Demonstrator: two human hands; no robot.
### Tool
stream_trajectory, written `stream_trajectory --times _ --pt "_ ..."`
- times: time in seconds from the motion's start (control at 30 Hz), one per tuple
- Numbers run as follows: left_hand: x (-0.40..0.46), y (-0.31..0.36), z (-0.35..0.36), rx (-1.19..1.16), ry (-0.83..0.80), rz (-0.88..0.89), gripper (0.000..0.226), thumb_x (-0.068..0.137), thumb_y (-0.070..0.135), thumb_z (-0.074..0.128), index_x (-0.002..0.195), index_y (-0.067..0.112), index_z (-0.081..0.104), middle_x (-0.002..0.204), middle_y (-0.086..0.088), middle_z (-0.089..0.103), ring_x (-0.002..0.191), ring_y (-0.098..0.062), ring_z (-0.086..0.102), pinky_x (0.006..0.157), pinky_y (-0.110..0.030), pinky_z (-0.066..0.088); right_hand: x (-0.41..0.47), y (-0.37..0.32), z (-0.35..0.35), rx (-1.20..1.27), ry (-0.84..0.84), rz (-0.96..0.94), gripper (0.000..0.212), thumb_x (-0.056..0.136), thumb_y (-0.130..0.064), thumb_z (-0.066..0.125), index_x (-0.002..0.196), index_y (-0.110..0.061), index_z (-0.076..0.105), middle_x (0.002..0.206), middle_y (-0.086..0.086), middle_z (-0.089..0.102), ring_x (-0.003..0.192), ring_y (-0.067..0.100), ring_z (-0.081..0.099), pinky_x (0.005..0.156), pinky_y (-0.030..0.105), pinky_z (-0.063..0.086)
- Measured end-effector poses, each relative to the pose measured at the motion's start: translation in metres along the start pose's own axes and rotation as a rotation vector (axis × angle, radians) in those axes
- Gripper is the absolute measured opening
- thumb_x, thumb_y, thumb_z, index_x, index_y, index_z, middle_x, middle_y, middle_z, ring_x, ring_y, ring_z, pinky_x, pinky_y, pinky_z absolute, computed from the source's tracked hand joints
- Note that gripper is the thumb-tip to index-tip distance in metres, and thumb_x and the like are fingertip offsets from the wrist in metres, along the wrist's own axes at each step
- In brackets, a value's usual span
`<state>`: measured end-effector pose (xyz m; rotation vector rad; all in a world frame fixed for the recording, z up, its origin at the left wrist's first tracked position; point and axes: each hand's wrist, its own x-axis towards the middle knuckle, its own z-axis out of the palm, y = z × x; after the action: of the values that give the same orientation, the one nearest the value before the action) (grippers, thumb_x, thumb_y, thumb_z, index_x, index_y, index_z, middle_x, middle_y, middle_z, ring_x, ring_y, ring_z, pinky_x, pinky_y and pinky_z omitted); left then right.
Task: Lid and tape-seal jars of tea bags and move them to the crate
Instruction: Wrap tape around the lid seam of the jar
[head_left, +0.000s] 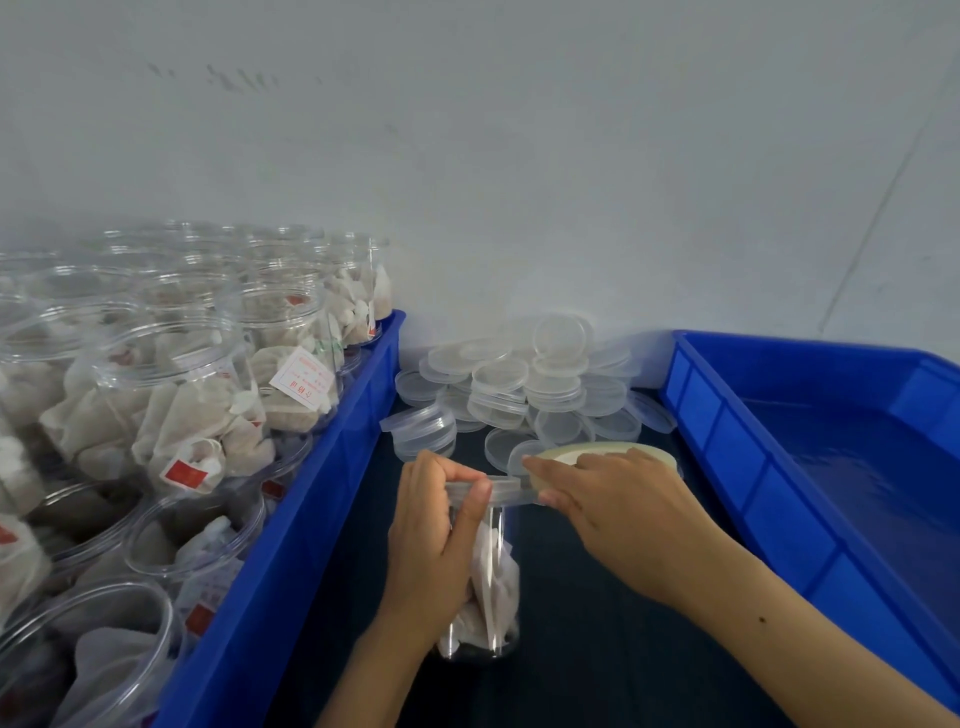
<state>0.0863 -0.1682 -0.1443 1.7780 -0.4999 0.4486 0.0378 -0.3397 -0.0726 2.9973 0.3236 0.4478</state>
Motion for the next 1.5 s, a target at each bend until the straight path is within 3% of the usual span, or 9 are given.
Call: stream_trajectory --times 0.3,0.47,0.6,0.8,1.0,1.1,1.17,1.33,1.5 --pt "0.001 -0.006 -0.009 -0.172 -0.036 -0.058 0.029 0.085 0.052 0.05 0.091 0.024 0.054 0.087 0.006 0.057 0.081 -0.011 0.057 0.074 -0.02 0.046 0.01 0.002 0.012 0.125 -0.134 0.052 0.045 0.105 -0.043 0.022 0.15 -0.048 0.017 0.12 -0.012 0.062 0.105 0.015 0.059 0.082 0.032 0.045" --pt "0.003 -0.012 -0.018 -0.269 -0.019 -0.12 0.027 0.086 0.046 0.053 0.093 0.02 0.055 0.082 0.017 0.059 0.075 0.001 0.056 0.071 -0.012 0.046 0.017 -0.011 0.015 0.148 -0.178 0.026 0.047 0.105 -0.04 0.021 0.149 -0.051 0.01 0.1 -0.006 0.062 0.084 0.018 0.058 0.078 0.039 0.051" --pt "0.0 -0.014 -0.02 -0.335 -0.05 -0.081 0.036 0.083 0.051 0.051 0.094 0.017 0.054 0.081 0.016 0.059 0.075 0.001 0.056 0.071 -0.013 0.047 0.016 -0.013 0.015 0.194 -0.195 0.044 0.046 0.105 -0.04 0.023 0.149 -0.053 0.012 0.075 -0.007 0.045 0.074 0.017 0.052 0.076 0.04 0.051" --pt "0.002 -0.013 -0.025 -0.417 -0.11 -0.078 0.039 0.083 0.044 0.055 0.094 0.007 0.051 0.083 0.015 0.059 0.075 -0.001 0.056 0.071 -0.015 0.048 0.016 -0.01 0.009 0.292 -0.206 0.032 0.043 0.104 -0.041 0.028 0.147 -0.048 0.029 0.085 -0.015 0.048 0.08 0.008 0.045 0.084 0.038 0.049" --pt "-0.006 0.011 -0.016 0.157 -0.066 -0.164 0.069 0.05 0.082 0.063 0.097 0.042 0.034 0.114 0.014 0.028 0.096 -0.001 0.048 0.066 -0.015 0.044 0.009 -0.017 0.011 0.284 -0.148 0.056 0.043 0.103 -0.036 0.031 0.145 -0.044 0.035 0.094 -0.009 0.064 0.077 0.009 0.052 0.076 0.034 0.051" --pt "-0.015 0.02 -0.007 0.176 0.046 -0.269 0.065 0.052 0.076 0.068 0.098 0.044 0.035 0.11 0.021 0.041 0.081 0.001 0.055 0.055 -0.011 0.039 0.004 -0.021 0.013 0.271 -0.123 0.049 0.045 0.102 -0.035 0.03 0.146 -0.043 0.034 0.09 -0.011 0.064 0.077 0.01 0.057 0.072 0.031 0.051" --pt "-0.015 0.018 -0.005 0.173 0.071 -0.269 0.059 0.058 0.066 0.074 0.096 0.04 0.036 0.098 0.014 0.055 0.077 -0.003 0.059 0.06 -0.021 0.047 0.0 -0.023 0.014 0.271 -0.099 0.052 0.044 0.103 -0.038 0.03 0.147 -0.043 0.033 0.093 -0.01 0.065 0.081 0.011 0.059 0.074 0.029 0.049" --pt "-0.01 0.013 -0.011 -0.138 -0.022 -0.259 0.061 0.051 0.058 0.082 0.096 0.04 0.044 0.106 0.026 0.06 0.088 0.002 0.065 0.067 -0.022 0.055 -0.012 -0.013 0.005 0.312 -0.094 0.068 0.043 0.102 -0.049 0.03 0.145 -0.043 0.036 0.105 -0.014 0.065 0.097 0.007 0.06 0.085 0.03 0.05" --pt "0.0 0.003 -0.009 -0.365 -0.141 -0.241 0.058 0.051 0.041 0.086 0.093 0.032 0.047 0.117 0.002 0.063 0.102 -0.012 0.067 0.083 -0.034 0.058 -0.021 -0.004 -0.001 0.252 -0.103 0.075 0.037 0.102 -0.048 0.028 0.135 -0.042 0.044 0.098 -0.013 0.066 0.09 0.005 0.06 0.079 0.029 0.051"
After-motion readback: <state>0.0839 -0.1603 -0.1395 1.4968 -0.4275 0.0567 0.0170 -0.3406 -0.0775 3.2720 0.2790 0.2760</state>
